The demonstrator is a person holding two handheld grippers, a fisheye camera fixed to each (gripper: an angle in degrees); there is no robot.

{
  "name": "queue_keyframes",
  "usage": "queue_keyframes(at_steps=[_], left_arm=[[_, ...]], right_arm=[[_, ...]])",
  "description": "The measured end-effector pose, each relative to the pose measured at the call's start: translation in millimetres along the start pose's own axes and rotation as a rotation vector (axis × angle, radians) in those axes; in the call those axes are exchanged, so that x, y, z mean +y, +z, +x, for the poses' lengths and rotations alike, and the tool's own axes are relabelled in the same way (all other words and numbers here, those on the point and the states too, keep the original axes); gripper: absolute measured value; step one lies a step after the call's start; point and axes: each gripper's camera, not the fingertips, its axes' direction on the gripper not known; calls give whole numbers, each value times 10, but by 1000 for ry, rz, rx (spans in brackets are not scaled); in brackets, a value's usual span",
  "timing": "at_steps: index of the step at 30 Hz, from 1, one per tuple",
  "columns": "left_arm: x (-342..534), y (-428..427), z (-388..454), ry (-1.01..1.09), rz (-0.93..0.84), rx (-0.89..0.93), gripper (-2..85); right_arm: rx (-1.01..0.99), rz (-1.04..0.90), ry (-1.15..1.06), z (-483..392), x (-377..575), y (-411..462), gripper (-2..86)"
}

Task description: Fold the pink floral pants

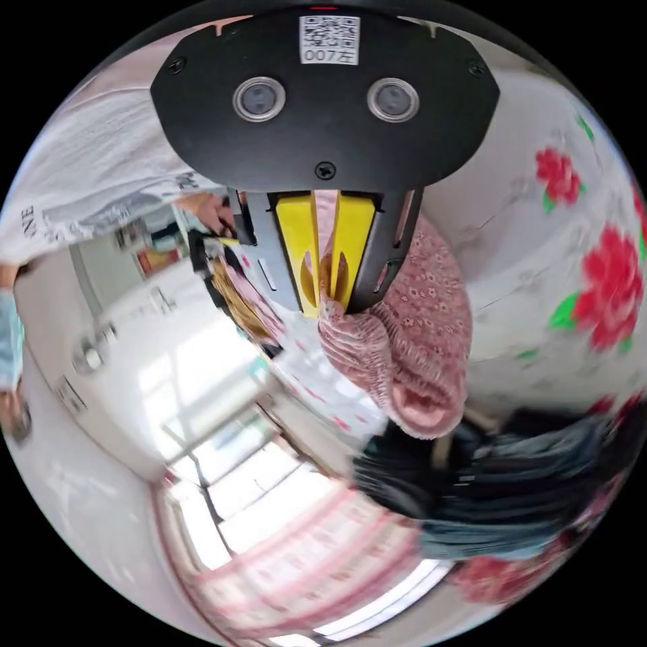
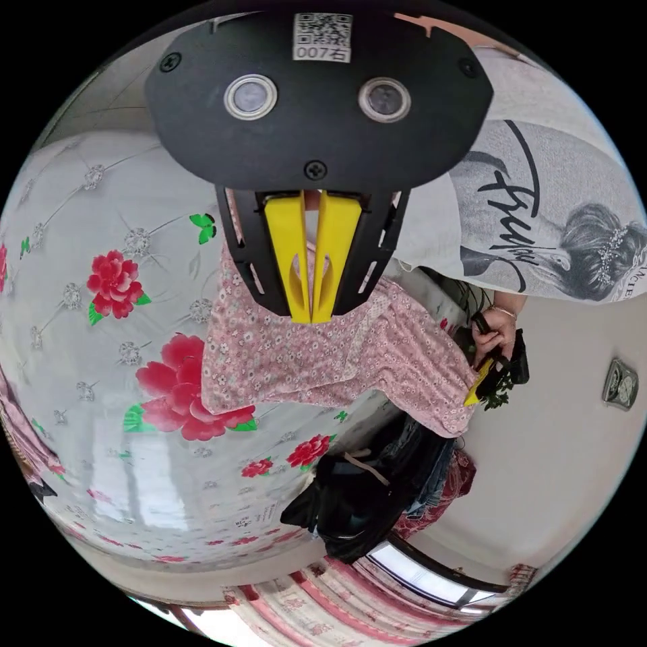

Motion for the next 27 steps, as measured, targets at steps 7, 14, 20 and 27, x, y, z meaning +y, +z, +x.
queue_keyframes(at_steps=[7,14,20,27], left_arm=[[435,2299,781,192,-497,217,88],[888,2063,-263,-70,-463,11,105],[1441,2195,-998,-287,-520,-104,139],[1549,2719,-1311,-326,-579,-84,69]], right_arm=[[-80,137,264,1040,239,-395,28],[-174,141,443,1905,519,-364,83],[-365,28,457,2262,211,104,113],[-233,-133,395,2142,-322,412,78]])
